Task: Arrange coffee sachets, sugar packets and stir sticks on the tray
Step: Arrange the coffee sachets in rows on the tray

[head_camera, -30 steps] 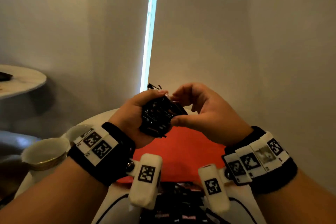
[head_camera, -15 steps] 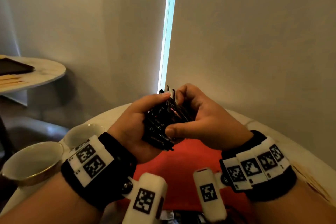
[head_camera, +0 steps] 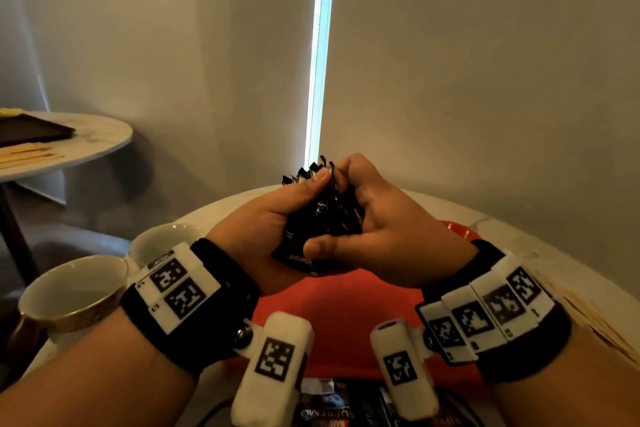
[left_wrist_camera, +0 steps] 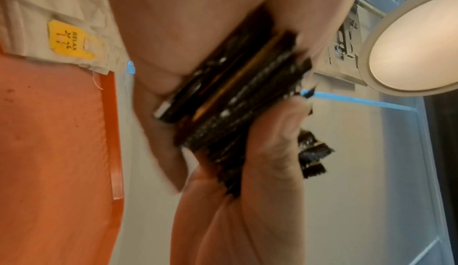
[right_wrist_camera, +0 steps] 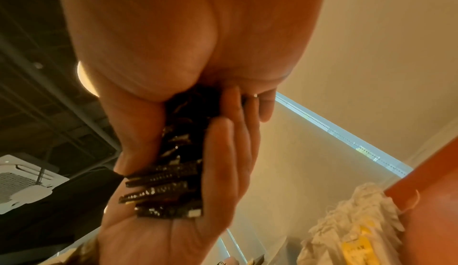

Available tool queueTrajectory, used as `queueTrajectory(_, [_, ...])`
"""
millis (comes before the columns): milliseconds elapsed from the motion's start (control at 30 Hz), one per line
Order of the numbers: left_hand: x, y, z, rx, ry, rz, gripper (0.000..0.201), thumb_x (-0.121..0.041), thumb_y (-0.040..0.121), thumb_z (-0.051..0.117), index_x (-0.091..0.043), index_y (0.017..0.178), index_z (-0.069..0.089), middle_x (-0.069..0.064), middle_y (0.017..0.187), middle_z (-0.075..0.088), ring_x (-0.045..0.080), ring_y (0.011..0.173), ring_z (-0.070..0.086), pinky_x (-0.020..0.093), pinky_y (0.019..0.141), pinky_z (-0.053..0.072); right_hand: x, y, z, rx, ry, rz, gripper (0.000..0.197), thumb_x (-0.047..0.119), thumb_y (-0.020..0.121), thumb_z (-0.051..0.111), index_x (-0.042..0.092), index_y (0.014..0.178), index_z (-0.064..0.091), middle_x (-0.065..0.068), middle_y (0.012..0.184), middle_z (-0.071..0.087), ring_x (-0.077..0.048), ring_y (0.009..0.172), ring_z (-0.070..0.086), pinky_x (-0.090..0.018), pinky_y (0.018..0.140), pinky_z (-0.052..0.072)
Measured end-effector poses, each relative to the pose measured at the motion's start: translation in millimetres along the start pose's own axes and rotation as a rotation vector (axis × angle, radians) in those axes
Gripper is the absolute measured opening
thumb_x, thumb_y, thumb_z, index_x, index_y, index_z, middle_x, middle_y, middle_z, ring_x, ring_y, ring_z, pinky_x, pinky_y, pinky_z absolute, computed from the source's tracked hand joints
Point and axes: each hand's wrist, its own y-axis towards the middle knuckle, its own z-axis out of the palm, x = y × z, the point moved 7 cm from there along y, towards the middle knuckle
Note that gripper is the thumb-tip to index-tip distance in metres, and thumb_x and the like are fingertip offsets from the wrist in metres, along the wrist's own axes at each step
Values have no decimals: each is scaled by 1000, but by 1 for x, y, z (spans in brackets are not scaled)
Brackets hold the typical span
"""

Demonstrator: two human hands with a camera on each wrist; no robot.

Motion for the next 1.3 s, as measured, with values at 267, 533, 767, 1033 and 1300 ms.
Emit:
queueTrajectory(267, [-2,-3,7,15,-47,-31,45,-53,92,46,-13,97,67,7,85,67,20,70,62,31,65,45,5,1,2,65,110,-18,51,32,74,82,23,98,37,-3,94,54,-11,86,61,-34,71,56])
queueTrajectory(533, [-11,-4,9,76,-66,57,31,-26,88,45,-5,98,66,11,82,67,23,74,67,32,73,57,-5,16,6,-45,339,68,37,27,68,68,13,92,43,-6,85,49,-23,79,48,-35,70,42])
queueTrajectory(767, [-9,-7,2,-57,-76,66,32,-30,90,47,-8,96,69,10,84,68,22,75,67,32,70,56,-2,3,7,-78,47,-7,39,52,89,56,39,125,53,-10,133,52,-25,126,53,-51,106,46])
queueTrajectory(1033, [-7,-8,-3,-110,-186,-25,41,-34,87,47,-3,102,69,13,86,68,26,74,67,33,74,57,6,-6,-5,-178,93,-17,37,42,79,74,29,109,56,9,89,63,-13,76,64,-30,66,57])
queueTrajectory(1300, [3,-14,2,-43,150,-192,48,-46,101,36,-18,124,67,9,108,73,26,92,71,58,84,53,-6,-6,-8,-86,169,68,76,25,56,94,27,125,62,-12,126,59,-25,107,68,-38,84,59])
